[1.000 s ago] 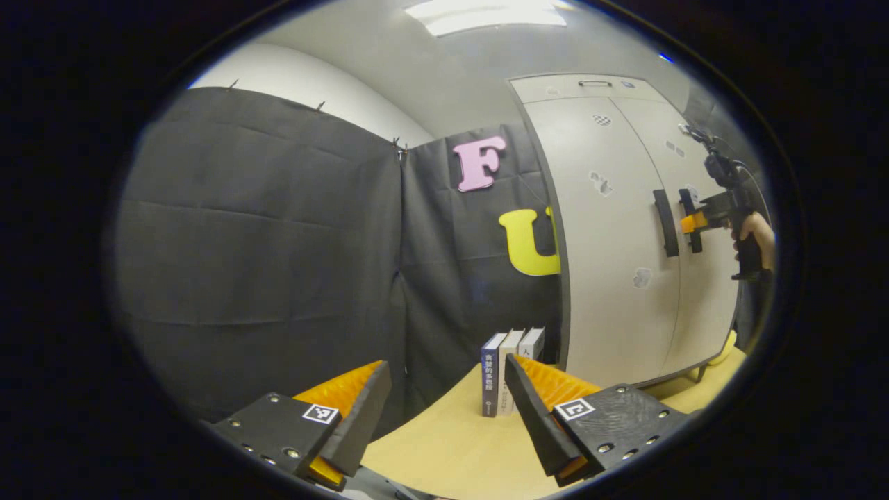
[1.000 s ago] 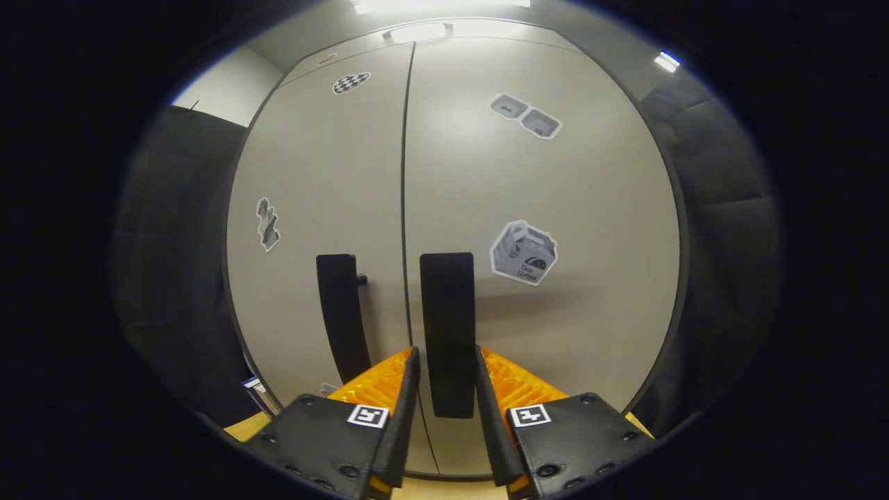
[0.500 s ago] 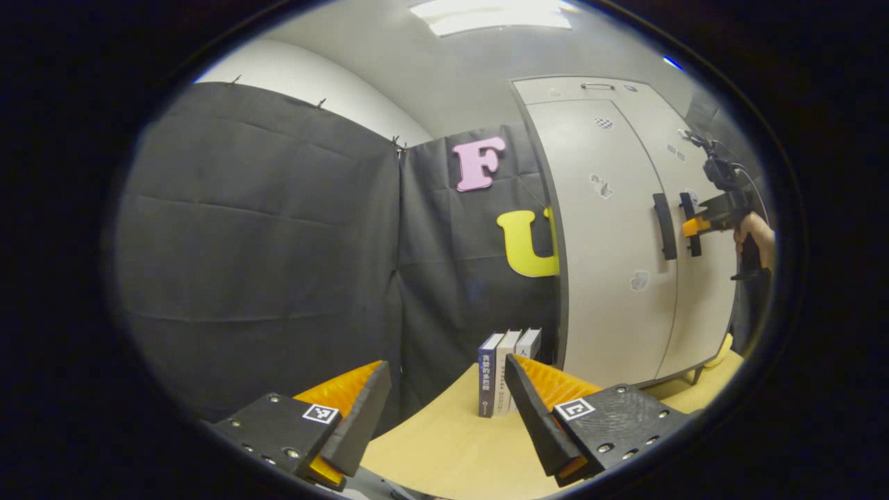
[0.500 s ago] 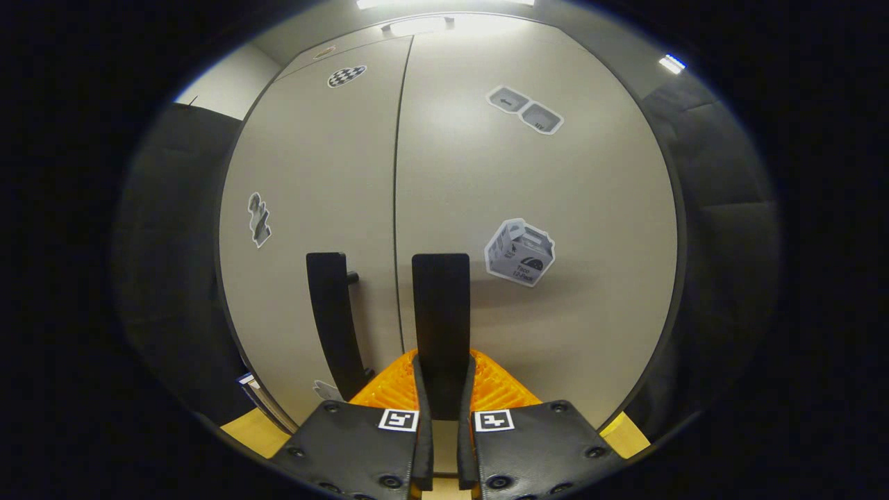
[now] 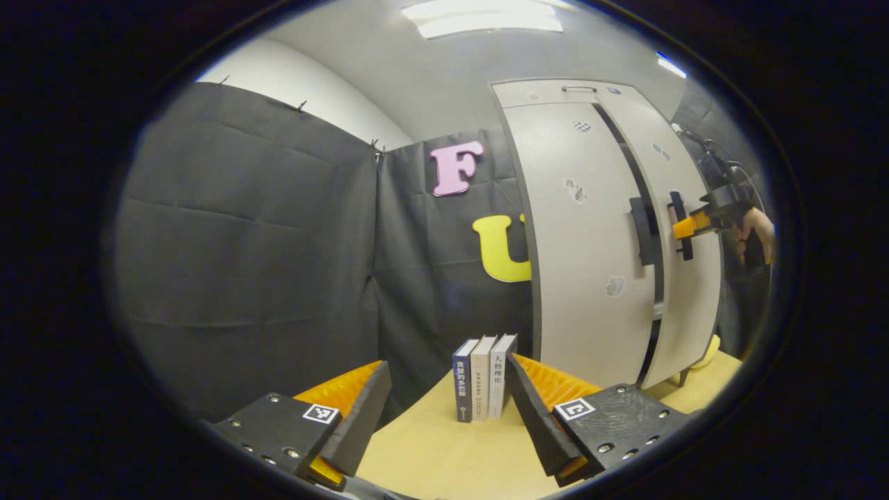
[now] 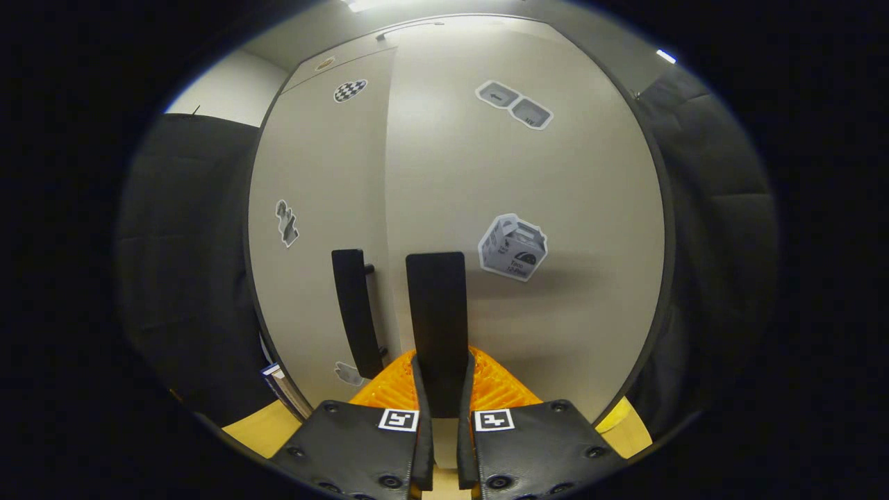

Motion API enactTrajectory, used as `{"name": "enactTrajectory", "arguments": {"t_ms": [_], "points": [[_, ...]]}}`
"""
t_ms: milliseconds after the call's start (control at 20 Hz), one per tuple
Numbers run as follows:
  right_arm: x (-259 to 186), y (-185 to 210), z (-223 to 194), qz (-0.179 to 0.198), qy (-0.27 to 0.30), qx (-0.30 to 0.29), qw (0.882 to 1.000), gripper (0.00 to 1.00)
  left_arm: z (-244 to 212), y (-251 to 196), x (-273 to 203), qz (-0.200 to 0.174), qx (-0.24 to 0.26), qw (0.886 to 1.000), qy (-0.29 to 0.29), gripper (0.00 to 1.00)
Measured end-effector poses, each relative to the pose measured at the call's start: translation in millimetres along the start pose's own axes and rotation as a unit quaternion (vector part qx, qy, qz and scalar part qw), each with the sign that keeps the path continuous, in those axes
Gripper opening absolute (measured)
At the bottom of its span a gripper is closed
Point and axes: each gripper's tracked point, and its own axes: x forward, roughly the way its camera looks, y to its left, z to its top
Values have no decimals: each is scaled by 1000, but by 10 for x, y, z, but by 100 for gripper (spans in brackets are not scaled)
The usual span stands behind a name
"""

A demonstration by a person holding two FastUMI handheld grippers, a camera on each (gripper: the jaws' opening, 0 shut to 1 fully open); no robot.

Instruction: Open the right door of the double-door shoe cabinet with the right hand, and open the left door with the left hand.

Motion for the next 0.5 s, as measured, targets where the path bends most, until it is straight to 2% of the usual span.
{"name": "enactTrajectory", "arguments": {"t_ms": [500], "points": [[-308, -63, -1, 31, 20, -3, 999, 15, 116, -430, 79, -50, 2, 999, -15, 99]]}}
